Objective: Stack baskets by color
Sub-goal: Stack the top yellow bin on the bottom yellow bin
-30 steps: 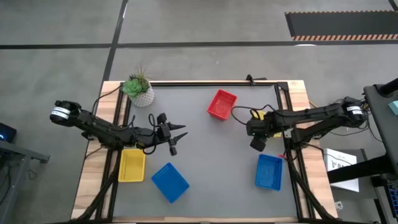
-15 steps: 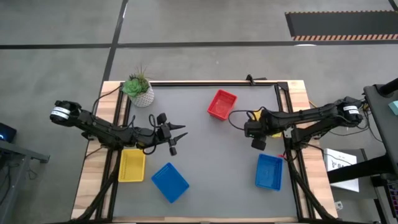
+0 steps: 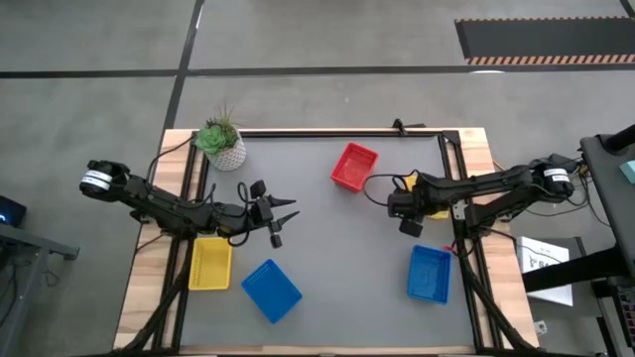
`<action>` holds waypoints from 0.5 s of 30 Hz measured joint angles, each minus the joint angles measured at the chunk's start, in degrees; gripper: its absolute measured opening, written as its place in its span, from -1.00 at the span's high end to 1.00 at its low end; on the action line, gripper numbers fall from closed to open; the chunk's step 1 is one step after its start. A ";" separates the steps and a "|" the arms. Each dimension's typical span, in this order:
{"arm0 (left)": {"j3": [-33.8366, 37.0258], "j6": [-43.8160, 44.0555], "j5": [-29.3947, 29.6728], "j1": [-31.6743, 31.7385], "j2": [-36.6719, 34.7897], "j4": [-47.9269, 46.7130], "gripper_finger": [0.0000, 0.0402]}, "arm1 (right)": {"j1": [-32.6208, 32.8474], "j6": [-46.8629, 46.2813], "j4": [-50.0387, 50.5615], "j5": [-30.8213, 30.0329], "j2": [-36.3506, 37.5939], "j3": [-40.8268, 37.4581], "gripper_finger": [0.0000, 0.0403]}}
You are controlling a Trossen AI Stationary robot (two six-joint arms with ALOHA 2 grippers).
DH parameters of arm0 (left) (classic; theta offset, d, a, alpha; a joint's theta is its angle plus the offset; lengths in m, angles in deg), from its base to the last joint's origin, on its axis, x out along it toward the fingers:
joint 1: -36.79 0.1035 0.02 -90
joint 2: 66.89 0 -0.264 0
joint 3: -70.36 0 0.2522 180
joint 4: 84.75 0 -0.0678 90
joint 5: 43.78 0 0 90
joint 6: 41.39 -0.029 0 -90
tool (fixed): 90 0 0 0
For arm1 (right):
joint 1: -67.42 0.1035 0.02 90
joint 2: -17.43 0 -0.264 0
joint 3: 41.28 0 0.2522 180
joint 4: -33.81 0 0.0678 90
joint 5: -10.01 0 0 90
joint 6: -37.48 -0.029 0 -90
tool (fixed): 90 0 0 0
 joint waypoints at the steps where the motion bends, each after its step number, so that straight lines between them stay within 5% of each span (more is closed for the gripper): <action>1: 0.01 0.00 -0.01 0.00 0.00 0.00 0.35 | -0.01 -0.02 -0.37 0.00 -0.30 -0.01 0.36; 9: 0.01 0.02 -0.02 -0.02 0.00 0.02 0.35 | -0.01 0.05 -2.68 0.10 -4.38 -0.01 0.40; 15: 0.01 0.02 -0.02 -0.02 0.00 0.02 0.35 | 0.01 0.03 -2.83 0.47 -5.89 -0.01 0.74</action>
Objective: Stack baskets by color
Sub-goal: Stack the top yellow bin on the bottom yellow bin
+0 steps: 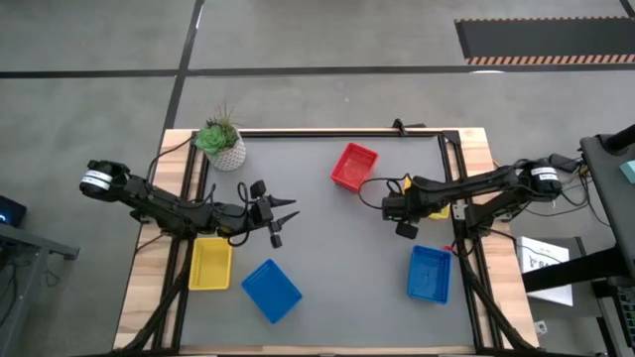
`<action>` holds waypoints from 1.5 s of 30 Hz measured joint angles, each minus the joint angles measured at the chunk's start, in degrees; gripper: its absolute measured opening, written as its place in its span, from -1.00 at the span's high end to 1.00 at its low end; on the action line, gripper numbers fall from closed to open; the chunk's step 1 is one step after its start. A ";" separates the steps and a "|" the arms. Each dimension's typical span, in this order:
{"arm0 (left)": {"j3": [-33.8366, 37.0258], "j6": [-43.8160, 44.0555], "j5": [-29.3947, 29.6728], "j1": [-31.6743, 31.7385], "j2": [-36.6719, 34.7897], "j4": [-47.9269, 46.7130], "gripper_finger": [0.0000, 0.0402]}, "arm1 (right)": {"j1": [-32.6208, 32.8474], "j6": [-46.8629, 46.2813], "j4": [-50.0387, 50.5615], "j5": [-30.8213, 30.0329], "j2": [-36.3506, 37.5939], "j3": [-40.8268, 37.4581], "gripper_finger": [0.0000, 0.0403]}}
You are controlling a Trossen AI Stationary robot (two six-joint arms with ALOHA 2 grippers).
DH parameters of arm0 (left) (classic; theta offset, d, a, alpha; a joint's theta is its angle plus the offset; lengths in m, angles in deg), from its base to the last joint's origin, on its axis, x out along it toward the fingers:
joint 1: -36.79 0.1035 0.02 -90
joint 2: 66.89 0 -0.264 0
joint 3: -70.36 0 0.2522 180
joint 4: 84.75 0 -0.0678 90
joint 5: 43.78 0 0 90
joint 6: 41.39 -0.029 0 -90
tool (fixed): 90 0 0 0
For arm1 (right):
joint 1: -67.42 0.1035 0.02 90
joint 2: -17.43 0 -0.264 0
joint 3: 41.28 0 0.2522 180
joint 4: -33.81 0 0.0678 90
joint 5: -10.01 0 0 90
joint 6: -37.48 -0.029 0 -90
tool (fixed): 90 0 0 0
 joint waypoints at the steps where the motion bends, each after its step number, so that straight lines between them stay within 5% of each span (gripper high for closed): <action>1: 0.00 0.00 0.00 0.00 0.00 0.00 0.35 | 0.00 0.03 0.00 0.10 0.03 0.05 0.81; 12: -0.04 0.37 -0.15 -0.04 0.00 0.02 0.35 | 0.15 0.79 3.42 3.62 5.72 3.37 0.95; 19: -0.66 0.38 -0.88 -0.04 0.02 0.39 0.35 | 2.98 7.74 4.44 14.15 8.71 10.00 0.95; 32: -5.40 0.40 -17.64 0.00 0.87 0.60 0.35 | 7.27 40.08 -15.86 35.34 4.99 15.77 0.96; 45: -15.66 0.44 -31.28 0.22 11.43 0.42 0.35 | 7.15 56.43 -24.07 36.01 -5.27 17.55 0.96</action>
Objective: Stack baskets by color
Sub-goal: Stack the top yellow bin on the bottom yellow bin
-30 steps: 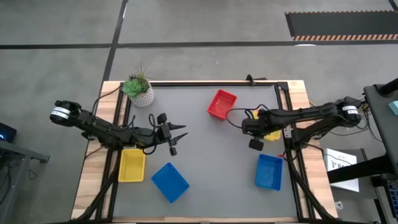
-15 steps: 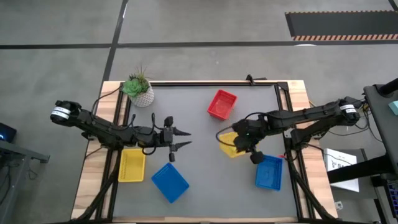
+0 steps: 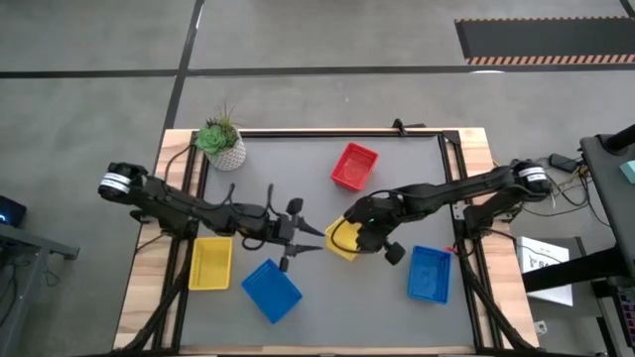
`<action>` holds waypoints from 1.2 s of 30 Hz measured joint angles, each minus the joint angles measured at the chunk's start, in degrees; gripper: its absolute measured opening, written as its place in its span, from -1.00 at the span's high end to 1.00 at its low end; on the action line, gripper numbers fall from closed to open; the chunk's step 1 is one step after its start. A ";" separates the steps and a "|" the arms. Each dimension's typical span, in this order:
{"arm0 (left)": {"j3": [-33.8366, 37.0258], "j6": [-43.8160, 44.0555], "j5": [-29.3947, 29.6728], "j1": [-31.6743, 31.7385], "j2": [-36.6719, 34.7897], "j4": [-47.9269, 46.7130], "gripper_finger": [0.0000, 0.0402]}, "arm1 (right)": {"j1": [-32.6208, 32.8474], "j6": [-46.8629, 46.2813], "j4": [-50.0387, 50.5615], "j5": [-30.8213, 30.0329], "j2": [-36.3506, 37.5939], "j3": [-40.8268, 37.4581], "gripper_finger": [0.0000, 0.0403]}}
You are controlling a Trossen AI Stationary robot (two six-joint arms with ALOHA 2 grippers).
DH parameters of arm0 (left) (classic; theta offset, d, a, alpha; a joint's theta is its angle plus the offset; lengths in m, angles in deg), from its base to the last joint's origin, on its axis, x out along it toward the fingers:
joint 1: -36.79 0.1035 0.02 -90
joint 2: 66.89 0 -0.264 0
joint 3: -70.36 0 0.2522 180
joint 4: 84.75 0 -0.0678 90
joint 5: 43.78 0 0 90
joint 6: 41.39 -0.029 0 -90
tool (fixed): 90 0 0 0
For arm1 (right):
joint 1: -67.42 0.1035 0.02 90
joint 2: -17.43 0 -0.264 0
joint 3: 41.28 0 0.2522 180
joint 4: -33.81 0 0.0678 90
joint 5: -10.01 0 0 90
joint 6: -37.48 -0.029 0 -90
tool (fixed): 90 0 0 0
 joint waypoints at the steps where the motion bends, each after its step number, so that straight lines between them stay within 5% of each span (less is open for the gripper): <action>1: -0.74 0.04 -1.13 0.20 1.13 -0.17 0.35 | 0.00 0.63 -0.18 0.00 -0.69 0.41 0.96; 12: -5.93 14.39 -3.61 1.07 3.70 -21.96 0.35 | 0.00 3.32 0.19 0.00 -7.79 5.29 0.96; 36: -5.85 13.38 -6.59 2.88 3.87 -21.84 0.24 | 0.00 9.26 -1.36 0.00 -9.57 4.83 0.96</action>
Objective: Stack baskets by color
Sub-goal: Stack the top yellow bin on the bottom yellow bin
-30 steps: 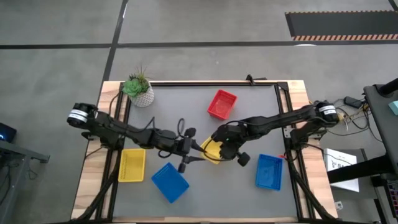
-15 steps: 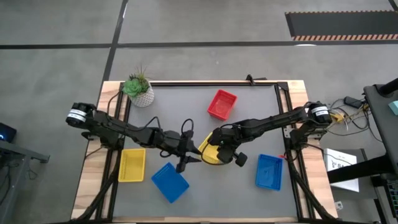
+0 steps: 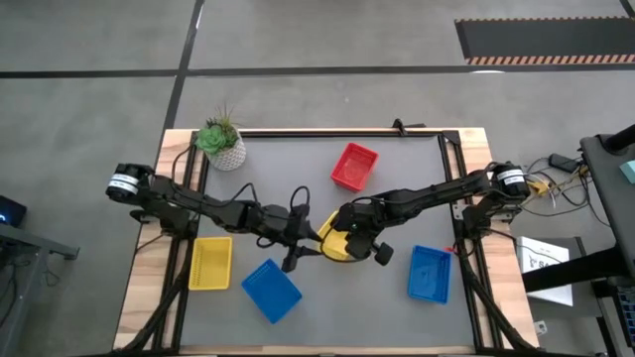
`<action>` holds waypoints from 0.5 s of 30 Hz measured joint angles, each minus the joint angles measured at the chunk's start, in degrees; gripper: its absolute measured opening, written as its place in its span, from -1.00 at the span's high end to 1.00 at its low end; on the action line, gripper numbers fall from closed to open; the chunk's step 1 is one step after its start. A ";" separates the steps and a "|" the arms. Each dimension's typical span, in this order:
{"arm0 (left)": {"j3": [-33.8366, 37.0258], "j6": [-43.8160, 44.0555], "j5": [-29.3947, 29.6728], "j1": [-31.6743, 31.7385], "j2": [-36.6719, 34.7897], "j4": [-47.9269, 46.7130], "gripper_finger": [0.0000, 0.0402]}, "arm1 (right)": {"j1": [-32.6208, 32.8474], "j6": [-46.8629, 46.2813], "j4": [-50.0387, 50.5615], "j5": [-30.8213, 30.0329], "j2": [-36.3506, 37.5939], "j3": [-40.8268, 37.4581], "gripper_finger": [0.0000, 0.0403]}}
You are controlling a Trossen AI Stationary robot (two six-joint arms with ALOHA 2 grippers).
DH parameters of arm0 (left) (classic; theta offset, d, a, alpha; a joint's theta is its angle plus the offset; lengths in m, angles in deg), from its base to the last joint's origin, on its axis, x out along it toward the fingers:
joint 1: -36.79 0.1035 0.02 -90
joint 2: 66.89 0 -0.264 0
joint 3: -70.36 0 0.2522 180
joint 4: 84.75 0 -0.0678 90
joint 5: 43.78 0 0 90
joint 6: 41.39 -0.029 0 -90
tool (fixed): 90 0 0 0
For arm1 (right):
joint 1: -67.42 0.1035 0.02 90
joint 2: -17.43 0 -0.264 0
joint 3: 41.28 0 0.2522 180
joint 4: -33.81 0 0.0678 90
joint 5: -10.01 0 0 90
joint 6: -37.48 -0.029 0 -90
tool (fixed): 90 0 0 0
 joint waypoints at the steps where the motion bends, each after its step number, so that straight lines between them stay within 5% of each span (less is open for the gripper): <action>1: 0.00 0.00 0.05 0.07 0.00 0.02 0.19 | 0.00 -0.15 -0.08 0.00 0.00 -0.03 0.96; 7: 0.27 -2.78 0.36 0.22 0.00 0.85 -0.15 | 0.00 -0.16 -0.15 0.00 0.00 -0.03 0.96; 15: 0.33 -3.41 0.47 0.29 0.02 2.57 -0.21 | 0.00 -0.54 -0.18 0.02 0.00 -0.03 0.96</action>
